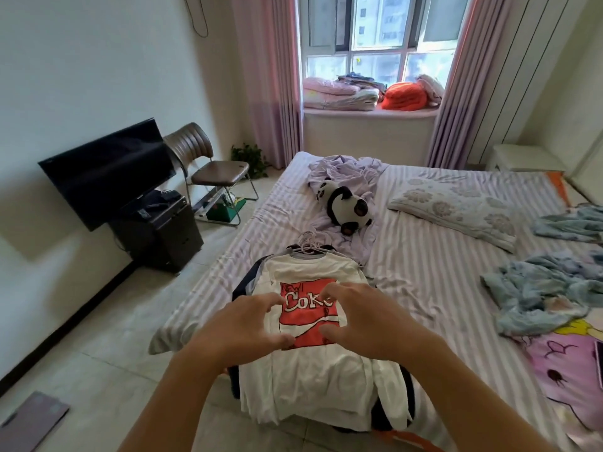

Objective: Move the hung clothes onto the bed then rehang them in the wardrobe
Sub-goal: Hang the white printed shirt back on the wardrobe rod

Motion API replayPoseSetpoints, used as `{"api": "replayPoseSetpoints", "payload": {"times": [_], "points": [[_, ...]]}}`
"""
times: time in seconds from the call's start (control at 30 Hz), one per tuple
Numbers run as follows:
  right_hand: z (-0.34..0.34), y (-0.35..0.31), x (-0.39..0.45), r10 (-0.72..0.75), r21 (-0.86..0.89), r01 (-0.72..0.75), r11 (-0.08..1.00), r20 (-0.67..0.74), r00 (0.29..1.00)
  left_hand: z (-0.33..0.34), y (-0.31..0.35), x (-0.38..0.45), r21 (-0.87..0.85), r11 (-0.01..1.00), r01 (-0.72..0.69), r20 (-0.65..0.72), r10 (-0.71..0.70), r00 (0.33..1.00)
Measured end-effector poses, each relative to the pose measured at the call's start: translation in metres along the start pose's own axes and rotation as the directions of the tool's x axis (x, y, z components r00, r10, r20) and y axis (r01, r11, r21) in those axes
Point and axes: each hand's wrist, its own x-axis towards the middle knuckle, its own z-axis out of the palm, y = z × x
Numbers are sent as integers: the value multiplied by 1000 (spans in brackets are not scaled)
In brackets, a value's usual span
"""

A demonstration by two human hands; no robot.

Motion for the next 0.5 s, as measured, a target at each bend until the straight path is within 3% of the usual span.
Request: {"api": "replayPoseSetpoints", "payload": {"times": [0.5], "points": [[32, 80, 209, 179, -25, -177, 984, 69, 981, -30, -84, 230, 15, 999, -35, 60, 34, 998]]}}
